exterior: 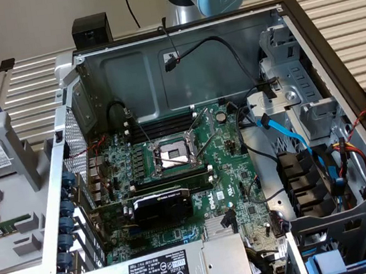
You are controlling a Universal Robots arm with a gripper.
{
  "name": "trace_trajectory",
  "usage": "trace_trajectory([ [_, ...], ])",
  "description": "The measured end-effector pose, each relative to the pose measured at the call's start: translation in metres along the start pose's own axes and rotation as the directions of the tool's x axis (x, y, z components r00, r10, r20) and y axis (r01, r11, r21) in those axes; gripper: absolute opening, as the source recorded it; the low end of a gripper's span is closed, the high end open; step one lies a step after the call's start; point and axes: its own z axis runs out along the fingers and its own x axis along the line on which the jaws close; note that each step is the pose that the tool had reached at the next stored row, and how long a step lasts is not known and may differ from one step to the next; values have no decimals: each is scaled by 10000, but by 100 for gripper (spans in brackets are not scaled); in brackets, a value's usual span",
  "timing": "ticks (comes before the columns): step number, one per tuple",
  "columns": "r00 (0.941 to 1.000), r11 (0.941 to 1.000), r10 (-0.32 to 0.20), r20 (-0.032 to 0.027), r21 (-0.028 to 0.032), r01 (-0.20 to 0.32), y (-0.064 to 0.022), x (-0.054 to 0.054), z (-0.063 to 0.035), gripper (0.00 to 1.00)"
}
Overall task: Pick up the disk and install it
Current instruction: 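Pick up the disk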
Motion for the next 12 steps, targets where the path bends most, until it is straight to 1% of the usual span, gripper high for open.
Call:
trace_trajectory([
  [5, 9999, 9999, -100, 0, -26, 100, 4, -1, 87, 60],
  [10, 9998, 9998, -208, -1, -26, 208, 57, -9, 149, 60],
  [12, 9996, 9996, -276, -1, -25, 276, 65, -9, 183, 60],
])
